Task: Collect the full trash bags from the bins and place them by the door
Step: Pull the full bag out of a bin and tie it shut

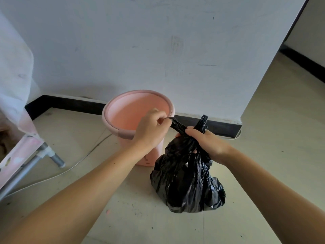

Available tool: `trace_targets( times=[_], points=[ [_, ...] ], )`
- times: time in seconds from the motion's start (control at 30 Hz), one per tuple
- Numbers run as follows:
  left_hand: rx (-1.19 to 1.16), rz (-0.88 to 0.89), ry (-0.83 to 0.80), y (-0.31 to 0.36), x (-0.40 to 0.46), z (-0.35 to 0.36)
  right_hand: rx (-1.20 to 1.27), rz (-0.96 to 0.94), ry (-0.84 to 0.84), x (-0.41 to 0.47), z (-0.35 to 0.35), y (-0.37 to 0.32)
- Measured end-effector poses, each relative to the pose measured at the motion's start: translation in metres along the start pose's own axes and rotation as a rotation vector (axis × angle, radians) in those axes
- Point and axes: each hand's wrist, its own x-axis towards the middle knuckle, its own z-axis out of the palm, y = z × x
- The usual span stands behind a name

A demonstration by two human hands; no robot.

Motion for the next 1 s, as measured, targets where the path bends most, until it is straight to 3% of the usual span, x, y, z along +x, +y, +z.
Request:
trace_targets(
  times=[0.03, 0.1, 0.2, 0.23, 0.37, 0.47, 0.53, 0.63, 0.73, 0.8, 0.87, 1.0],
  points=[
    [-0.103, -0.055, -0.063, 0.002, -0.002, 0.000, 0.003, 0.001, 0.010, 0.001, 0.001, 0.001],
    [-0.316, -0.142, -0.352, 0.005, -0.011, 0.006, 0.058, 0.003, 0.072, 0.004, 0.004, 0.001],
    [-0.338, -0.165, -0.719, -0.004, -0.034, 0.031, 0.134, 0.003, 0.115, 0.005, 0.003, 0.001],
    [-0.316, -0.164, -0.725, -0.008, -0.038, 0.040, 0.163, 0.001, 0.080, 0.003, 0.002, 0.000],
    [-0.310, -0.255, -0.461, -0.016, -0.026, 0.045, 0.240, 0.070, -0.151, -0.005, -0.008, -0.004],
    [-0.387, -0.332, -0.462, -0.025, -0.019, 0.043, 0.210, 0.073, -0.290, -0.009, -0.016, 0.001],
    [-0.410, -0.370, -0.469, -0.030, -0.020, 0.043, 0.008, 0.045, -0.325, -0.010, -0.020, 0.002],
    [-0.483, -0.446, -0.469, -0.032, -0.021, 0.039, -0.384, -0.076, -0.149, -0.007, -0.017, 0.010],
    [-0.534, -0.489, -0.522, -0.031, -0.021, 0.038, -0.511, -0.183, 0.135, -0.001, -0.009, 0.019],
    [-0.698, -0.578, -0.582, -0.030, -0.019, 0.039, -0.592, -0.263, 0.242, 0.001, -0.005, 0.024],
    [-0.853, -0.684, -0.563, -0.032, -0.016, 0.041, -0.651, -0.375, 0.309, 0.002, -0.003, 0.029],
    [-0.907, -0.750, -0.439, -0.039, -0.012, 0.043, -0.755, -0.540, 0.278, 0.005, 0.002, 0.036]
  ],
)
